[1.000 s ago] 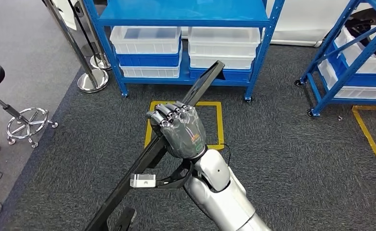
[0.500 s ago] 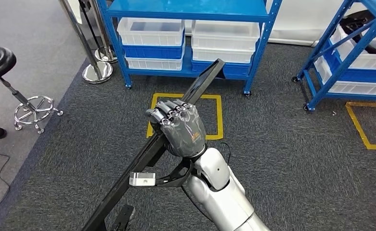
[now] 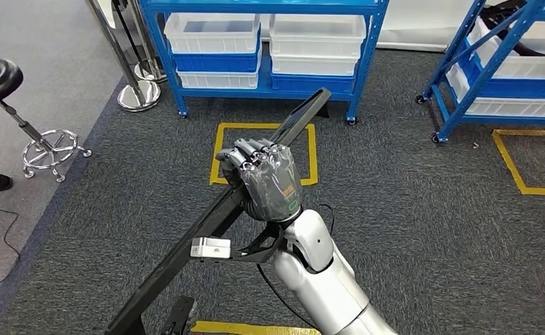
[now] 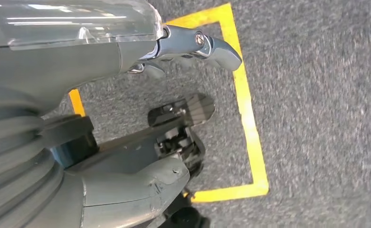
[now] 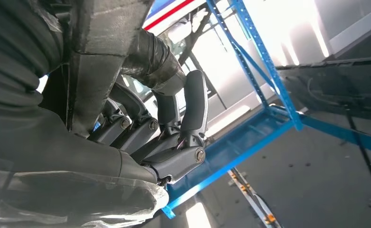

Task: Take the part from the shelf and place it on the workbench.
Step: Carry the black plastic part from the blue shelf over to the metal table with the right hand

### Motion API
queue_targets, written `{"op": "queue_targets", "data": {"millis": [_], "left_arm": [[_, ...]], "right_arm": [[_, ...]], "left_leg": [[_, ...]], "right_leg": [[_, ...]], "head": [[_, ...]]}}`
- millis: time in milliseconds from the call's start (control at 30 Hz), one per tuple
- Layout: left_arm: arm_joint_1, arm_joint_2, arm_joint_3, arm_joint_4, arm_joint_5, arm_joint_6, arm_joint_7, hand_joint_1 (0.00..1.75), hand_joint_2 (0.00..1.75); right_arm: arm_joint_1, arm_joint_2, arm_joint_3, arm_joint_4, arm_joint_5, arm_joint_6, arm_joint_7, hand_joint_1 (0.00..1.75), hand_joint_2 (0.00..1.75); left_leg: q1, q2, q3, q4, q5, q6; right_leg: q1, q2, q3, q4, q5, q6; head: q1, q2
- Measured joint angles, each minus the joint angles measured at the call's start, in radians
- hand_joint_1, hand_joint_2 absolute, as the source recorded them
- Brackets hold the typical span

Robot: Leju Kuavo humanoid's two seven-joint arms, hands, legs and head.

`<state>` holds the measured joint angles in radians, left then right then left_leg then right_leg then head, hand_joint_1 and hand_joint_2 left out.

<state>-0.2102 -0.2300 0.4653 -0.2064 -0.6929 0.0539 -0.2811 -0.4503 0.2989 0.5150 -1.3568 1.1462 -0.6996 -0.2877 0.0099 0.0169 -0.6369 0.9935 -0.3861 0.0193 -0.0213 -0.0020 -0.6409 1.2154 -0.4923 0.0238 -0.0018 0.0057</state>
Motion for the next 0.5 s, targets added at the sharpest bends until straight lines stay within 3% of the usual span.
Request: {"op": "queue_targets", "data": {"millis": [33, 100, 133, 167, 200, 233, 300, 367, 433, 500], "left_arm": [[0.001, 0.000, 0.003, 0.000, -0.002, 0.001, -0.001, 0.00, 1.75], [0.003, 0.000, 0.007, 0.000, -0.008, 0.000, -0.008, 0.00, 1.75], [0.004, 0.000, 0.009, 0.000, -0.012, -0.001, -0.013, 0.00, 1.75], [0.005, 0.000, 0.009, 0.000, -0.013, -0.002, -0.017, 0.00, 1.75], [0.005, 0.001, 0.009, 0.000, -0.014, -0.002, -0.020, 0.00, 1.75], [0.005, 0.001, 0.009, 0.000, -0.015, -0.002, -0.022, 0.00, 1.75], [0.004, 0.003, 0.010, 0.000, -0.017, -0.001, -0.025, 0.00, 1.75], [0.000, 0.004, 0.010, 0.000, -0.018, -0.001, -0.028, 0.00, 1.75], [-0.002, 0.005, 0.010, 0.000, -0.019, 0.000, -0.031, 0.00, 1.75], [0.000, 0.005, 0.010, 0.000, -0.020, 0.000, -0.031, 0.00, 1.75]], "right_arm": [[-0.008, -0.006, 0.012, 0.003, -0.012, 0.000, 0.008, 1.75, 1.75], [-0.026, -0.022, 0.044, 0.009, -0.037, 0.000, 0.023, 1.75, 1.75], [-0.033, -0.033, 0.061, 0.012, -0.050, 0.001, 0.027, 1.75, 1.75], [-0.036, -0.039, 0.069, 0.013, -0.061, 0.001, 0.028, 1.75, 1.75], [-0.038, -0.046, 0.077, 0.014, -0.072, 0.001, 0.027, 1.75, 1.75], [-0.040, -0.053, 0.085, 0.015, -0.081, 0.001, 0.027, 1.75, 1.75], [-0.044, -0.064, 0.099, 0.016, -0.094, 0.000, 0.027, 1.75, 1.75], [-0.052, -0.072, 0.113, 0.016, -0.103, 0.001, 0.027, 1.75, 1.75], [-0.061, -0.080, 0.128, 0.016, -0.108, 0.001, 0.028, 1.75, 1.75], [-0.064, -0.087, 0.138, 0.015, -0.097, 0.001, 0.029, 1.75, 1.75]], "left_leg": [[0.003, -0.002, -0.026, 0.022, -0.005, -0.014], [0.007, -0.006, -0.090, 0.147, -0.078, -0.042], [0.010, -0.007, -0.114, 0.223, -0.122, -0.050], [0.010, -0.007, -0.127, 0.289, -0.145, -0.052], [0.010, -0.007, -0.119, 0.313, -0.132, -0.052], [0.010, -0.008, -0.093, 0.301, -0.106, -0.049], [0.008, -0.009, 0.006, 0.185, -0.075, -0.038], [0.002, -0.009, 0.099, 0.051, -0.098, -0.026], [-0.003, -0.008, 0.125, -0.002, -0.114, -0.016], [0.000, -0.007, 0.123, -0.012, -0.101, -0.003]], "right_leg": [[0.000, -0.001, 0.048, -0.078, -0.001, -0.013], [0.005, -0.003, 0.090, -0.195, -0.007, -0.044], [0.007, -0.005, 0.064, -0.194, 0.016, -0.056], [0.009, -0.005, 0.047, -0.194, 0.029, -0.057], [0.011, -0.005, 0.033, -0.192, 0.039, -0.056], [0.013, -0.005, 0.021, -0.191, 0.048, -0.055], [0.015, -0.005, 0.002, -0.189, 0.064, -0.050], [0.017, -0.006, -0.006, -0.188, 0.078, -0.041], [0.017, -0.008, -0.007, -0.190, 0.089, -0.027], [0.015, -0.008, -0.013, -0.181, 0.084, -0.015]], "head": [[0.000, 0.000], [-0.001, 0.000], [-0.001, 0.000], [-0.001, 0.000], [-0.001, 0.000], [-0.001, 0.000], [-0.001, 0.000], [-0.001, 0.000], [-0.001, 0.000], [-0.001, 0.000]]}}
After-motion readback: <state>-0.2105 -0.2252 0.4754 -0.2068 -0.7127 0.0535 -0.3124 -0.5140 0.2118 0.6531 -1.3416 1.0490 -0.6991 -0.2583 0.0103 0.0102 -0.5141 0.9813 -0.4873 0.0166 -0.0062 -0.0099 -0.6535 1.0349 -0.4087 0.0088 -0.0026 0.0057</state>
